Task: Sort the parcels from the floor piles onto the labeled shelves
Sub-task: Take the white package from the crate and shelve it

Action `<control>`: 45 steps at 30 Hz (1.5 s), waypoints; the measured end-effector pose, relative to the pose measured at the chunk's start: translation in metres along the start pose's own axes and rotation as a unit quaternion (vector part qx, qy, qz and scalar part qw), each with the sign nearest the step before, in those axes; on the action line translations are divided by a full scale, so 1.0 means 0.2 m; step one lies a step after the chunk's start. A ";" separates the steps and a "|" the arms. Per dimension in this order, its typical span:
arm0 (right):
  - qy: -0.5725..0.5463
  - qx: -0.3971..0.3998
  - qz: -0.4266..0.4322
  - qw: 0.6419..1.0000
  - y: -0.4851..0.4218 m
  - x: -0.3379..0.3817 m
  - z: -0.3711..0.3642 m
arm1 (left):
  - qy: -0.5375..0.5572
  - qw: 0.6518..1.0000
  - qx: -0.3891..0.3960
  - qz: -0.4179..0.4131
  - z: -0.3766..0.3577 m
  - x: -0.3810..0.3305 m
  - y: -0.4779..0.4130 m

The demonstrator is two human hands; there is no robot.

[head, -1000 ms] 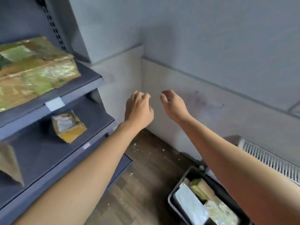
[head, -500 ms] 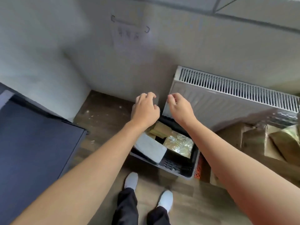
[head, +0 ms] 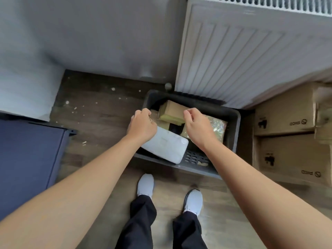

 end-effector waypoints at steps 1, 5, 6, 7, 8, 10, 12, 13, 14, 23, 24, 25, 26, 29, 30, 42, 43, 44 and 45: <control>0.008 0.001 -0.007 1.000 -0.04 -0.07 -0.05 | 0.006 1.000 0.013 0.015 -0.07 0.05 -0.06; 0.042 0.011 -0.034 0.998 -0.17 -0.33 -0.24 | 0.014 0.995 0.069 0.071 -0.33 0.24 -0.23; 0.046 0.011 -0.041 0.998 -0.21 -0.39 -0.27 | 0.012 0.994 0.081 0.078 -0.38 0.28 -0.26; 0.047 0.010 -0.046 0.998 -0.23 -0.44 -0.30 | 0.012 0.992 0.089 0.084 -0.43 0.31 -0.29; 0.049 0.004 -0.049 0.998 -0.26 -0.49 -0.32 | 0.013 0.991 0.096 0.089 -0.47 0.34 -0.32; 0.061 -0.015 -0.063 0.996 -0.29 -0.59 -0.33 | 0.016 0.989 0.105 0.100 -0.53 0.39 -0.37; 0.069 -0.025 -0.105 0.992 -0.31 -0.67 -0.33 | 0.028 0.987 0.111 0.111 -0.57 0.42 -0.41; 0.060 -0.019 -0.133 0.989 -0.31 -0.72 -0.34 | 0.039 0.986 0.114 0.116 -0.59 0.44 -0.42; 0.040 -0.006 -0.164 0.986 -0.31 -0.75 -0.35 | 0.050 0.984 0.117 0.122 -0.60 0.44 -0.43; -0.099 -0.024 -0.206 0.973 -0.27 -0.77 -0.31 | 0.131 0.969 0.132 0.164 -0.55 0.44 -0.37; -0.113 -0.036 -0.200 0.973 -0.26 -0.73 -0.28 | 0.150 0.966 0.128 0.168 -0.51 0.42 -0.34; -0.124 -0.051 -0.197 0.971 -0.26 -0.68 -0.24 | 0.175 0.961 0.125 0.175 -0.46 0.40 -0.31; -0.131 -0.065 -0.197 0.969 -0.26 -0.62 -0.20 | 0.202 0.954 0.121 0.184 -0.41 0.37 -0.27; -0.125 -0.094 -0.191 0.969 -0.23 -0.45 -0.07 | 0.281 0.933 0.098 0.203 -0.26 0.30 -0.16; -0.126 -0.098 -0.184 0.970 -0.21 -0.39 -0.03 | 0.296 0.929 0.083 0.206 -0.21 0.29 -0.14; -0.206 -0.083 -0.096 0.970 0.06 0.15 0.28 | 0.512 0.819 0.087 0.243 0.17 0.10 0.30; -0.207 -0.073 -0.091 0.971 0.06 0.17 0.29 | 0.516 0.822 0.078 0.229 0.19 0.09 0.32; -0.207 -0.062 -0.082 0.973 0.07 0.20 0.31 | 0.520 0.825 0.069 0.211 0.21 0.07 0.34; -0.205 -0.055 -0.072 0.975 0.07 0.22 0.32 | 0.522 0.828 0.064 0.194 0.23 0.06 0.34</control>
Point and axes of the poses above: each hand's wrist, its own y-axis away from the middle knuckle, its own z-axis out of the back of the hand, x = y × z, the point moved 4 cm from there along -y, towards the middle knuckle, and after that the axes turned 9 degrees about -y, right-handed, at the moved point
